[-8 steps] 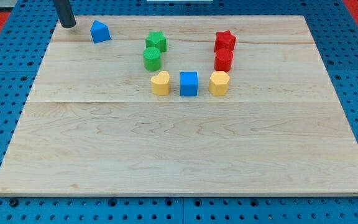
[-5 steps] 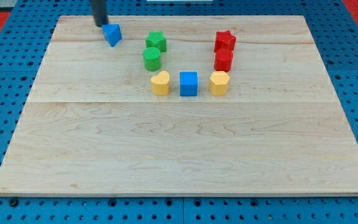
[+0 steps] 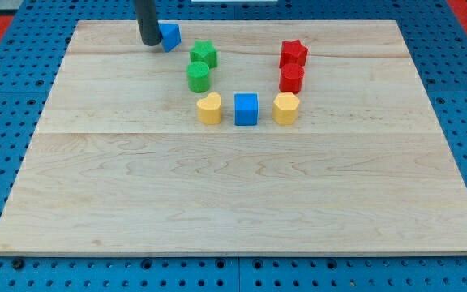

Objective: Push blue triangle close to red star

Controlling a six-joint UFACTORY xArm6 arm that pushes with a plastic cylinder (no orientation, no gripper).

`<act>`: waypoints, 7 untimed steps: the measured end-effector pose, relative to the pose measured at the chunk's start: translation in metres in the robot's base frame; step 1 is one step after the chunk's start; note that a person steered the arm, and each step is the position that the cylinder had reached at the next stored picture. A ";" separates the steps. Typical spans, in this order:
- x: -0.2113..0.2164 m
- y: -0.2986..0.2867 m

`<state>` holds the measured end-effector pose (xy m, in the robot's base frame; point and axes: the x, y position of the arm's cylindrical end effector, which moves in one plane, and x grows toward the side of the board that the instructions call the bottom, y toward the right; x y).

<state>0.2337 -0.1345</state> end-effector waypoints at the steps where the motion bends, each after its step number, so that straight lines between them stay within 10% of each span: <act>1: -0.018 0.002; 7: -0.041 0.139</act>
<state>0.1928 0.0049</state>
